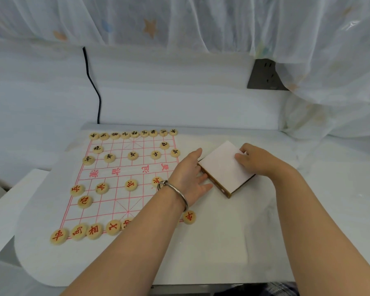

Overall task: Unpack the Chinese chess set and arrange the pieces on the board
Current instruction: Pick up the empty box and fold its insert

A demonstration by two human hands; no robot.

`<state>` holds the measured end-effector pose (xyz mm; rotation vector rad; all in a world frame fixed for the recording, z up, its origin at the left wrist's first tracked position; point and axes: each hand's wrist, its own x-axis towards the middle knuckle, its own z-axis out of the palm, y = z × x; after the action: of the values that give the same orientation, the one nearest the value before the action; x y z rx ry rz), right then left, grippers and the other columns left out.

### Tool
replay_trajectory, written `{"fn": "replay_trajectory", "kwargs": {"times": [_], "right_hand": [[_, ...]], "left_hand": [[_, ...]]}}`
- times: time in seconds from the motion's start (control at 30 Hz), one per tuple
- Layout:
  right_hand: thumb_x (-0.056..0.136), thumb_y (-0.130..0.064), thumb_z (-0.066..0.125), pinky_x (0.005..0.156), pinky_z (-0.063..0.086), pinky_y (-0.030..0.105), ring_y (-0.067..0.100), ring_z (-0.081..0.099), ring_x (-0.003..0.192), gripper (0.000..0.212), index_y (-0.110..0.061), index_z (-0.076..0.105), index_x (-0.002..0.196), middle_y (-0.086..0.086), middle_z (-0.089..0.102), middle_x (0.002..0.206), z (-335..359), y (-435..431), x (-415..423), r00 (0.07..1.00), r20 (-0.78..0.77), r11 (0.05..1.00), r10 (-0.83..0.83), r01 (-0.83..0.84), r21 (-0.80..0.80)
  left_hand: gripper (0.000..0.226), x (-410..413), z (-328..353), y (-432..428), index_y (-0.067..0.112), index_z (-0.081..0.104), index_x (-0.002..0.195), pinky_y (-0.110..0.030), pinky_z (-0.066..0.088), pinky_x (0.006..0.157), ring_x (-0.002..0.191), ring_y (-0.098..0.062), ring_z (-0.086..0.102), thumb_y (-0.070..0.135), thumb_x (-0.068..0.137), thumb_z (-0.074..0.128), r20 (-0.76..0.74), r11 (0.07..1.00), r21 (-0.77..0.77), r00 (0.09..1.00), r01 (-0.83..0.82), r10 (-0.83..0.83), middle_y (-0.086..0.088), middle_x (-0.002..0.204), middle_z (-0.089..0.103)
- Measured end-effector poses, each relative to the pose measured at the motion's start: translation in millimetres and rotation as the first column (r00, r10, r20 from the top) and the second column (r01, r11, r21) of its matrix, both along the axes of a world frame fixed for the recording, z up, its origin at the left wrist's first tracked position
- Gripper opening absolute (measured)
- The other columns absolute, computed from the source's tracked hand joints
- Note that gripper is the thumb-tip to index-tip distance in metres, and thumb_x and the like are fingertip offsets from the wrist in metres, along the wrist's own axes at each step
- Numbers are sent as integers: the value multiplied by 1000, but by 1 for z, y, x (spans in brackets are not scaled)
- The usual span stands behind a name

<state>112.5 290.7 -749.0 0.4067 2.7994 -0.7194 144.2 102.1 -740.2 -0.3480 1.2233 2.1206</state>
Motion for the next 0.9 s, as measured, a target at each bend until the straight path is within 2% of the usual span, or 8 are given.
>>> {"fn": "replay_trajectory", "kwargs": {"times": [0.13, 0.27, 0.43, 0.57, 0.67, 0.73, 0.83, 0.9], "right_hand": [[99, -26, 37, 80, 38, 32, 27, 52, 102, 29, -12, 44, 123, 11, 54, 118, 6, 3, 3, 999, -23, 999, -46, 46, -29], [94, -15, 48, 70, 43, 31, 25, 55, 86, 31, -19, 44, 124, 9, 59, 92, 1, 7, 5, 941, -225, 905, -252, 147, -398], [92, 6, 47, 82, 50, 32, 22, 62, 89, 39, -12, 49, 126, 10, 64, 99, 12, 7, 6, 944, -39, 409, -327, 105, -906], [86, 18, 44, 82, 50, 29, 23, 61, 89, 38, -1, 54, 118, 14, 64, 100, 15, 4, 9, 969, -147, 605, -200, 3, -797], [78, 26, 46, 75, 50, 26, 14, 60, 78, 37, 2, 59, 103, 8, 63, 88, 13, 3, 7, 883, -363, 644, -296, -96, -759], [75, 25, 48, 81, 47, 30, 14, 61, 87, 39, -8, 63, 87, 2, 63, 91, 10, 5, 9, 854, -474, 808, -215, -117, -577], [82, 16, 46, 95, 27, 14, 11, 47, 121, 42, -10, 73, 99, -6, 55, 126, 6, 4, 19, 971, -215, 959, 102, -154, -240], [88, 9, 45, 97, 20, 15, 12, 39, 132, 40, -12, 72, 107, -7, 47, 140, 5, 3, 23, 991, -34, 961, 129, -134, -241]], "left_hand": [[14, -3, -4, 0, 19, 51, 104, -30, 41, 78, 95, -15, 51, 27, 92, 49, -48, 999, 37, 999, 27, -26, 3, 102, 56], [48, -6, -6, 1, 22, 36, 138, -36, 40, 93, 121, -12, 46, 18, 92, 50, -179, 997, 69, 983, -16, 28, 7, 118, 54], [61, -16, -1, -8, 13, 28, 145, -33, 48, 90, 103, -12, 56, 12, 90, 55, -354, 973, -170, 931, -158, 89, 6, 99, 59], [29, -22, -3, -13, 16, 69, 107, -10, 43, 59, 56, 5, 52, 2, 86, 56, -708, 768, -503, 699, -396, -102, 13, 71, 63], [38, -21, 3, -16, 19, 71, 100, -8, 46, 67, 73, 7, 61, -7, 84, 49, -771, 800, -424, 633, -425, -72, 10, 87, 68], [45, -20, 5, -20, 25, 68, 106, -13, 50, 79, 96, -8, 63, -7, 86, 44, -778, 768, -476, 612, -429, -140, 7, 108, 66], [49, -22, -7, -25, 24, 62, 121, -33, 46, 95, 118, -20, 54, -5, 89, 38, -638, 554, -763, 531, -334, -558, 8, 135, 52], [50, -21, -21, -21, 23, 54, 131, -31, 41, 102, 129, -22, 44, -1, 91, 36, -419, 344, -905, 401, -249, -814, 4, 142, 45]]}}
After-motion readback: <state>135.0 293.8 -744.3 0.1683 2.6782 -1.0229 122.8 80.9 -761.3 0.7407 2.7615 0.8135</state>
